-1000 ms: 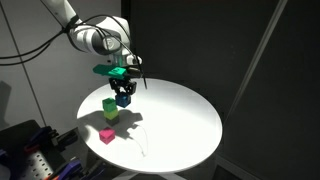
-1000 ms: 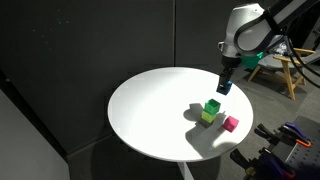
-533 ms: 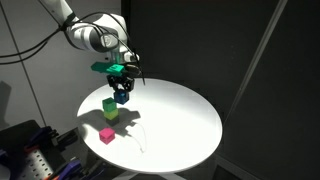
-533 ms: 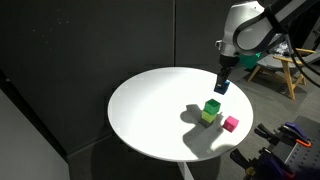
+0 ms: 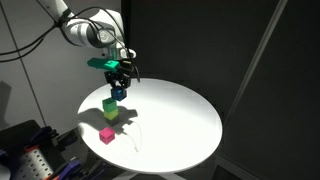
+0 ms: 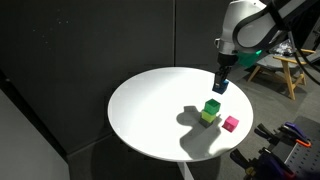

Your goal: Put the blue toy block on top of the tree stacked toy blocks

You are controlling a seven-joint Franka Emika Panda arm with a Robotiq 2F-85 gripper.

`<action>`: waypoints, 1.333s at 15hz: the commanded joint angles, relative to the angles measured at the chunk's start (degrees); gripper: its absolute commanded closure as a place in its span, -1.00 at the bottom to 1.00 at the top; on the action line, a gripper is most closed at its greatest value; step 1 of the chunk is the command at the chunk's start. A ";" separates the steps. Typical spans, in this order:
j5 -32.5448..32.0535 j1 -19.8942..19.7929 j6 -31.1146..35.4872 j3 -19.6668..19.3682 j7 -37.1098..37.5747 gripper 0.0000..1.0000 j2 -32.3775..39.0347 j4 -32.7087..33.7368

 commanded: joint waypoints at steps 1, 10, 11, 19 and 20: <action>-0.67 0.81 -2.82 0.68 3.45 0.39 -2.72 -0.56; -0.34 2.18 -4.97 2.28 7.62 0.39 -3.13 -0.11; -0.22 2.32 -4.92 2.39 7.72 0.39 -2.99 0.00; 0.17 3.08 -4.03 3.50 7.76 0.39 -1.88 0.71; 0.25 3.25 -3.84 3.61 7.64 0.39 -1.67 0.77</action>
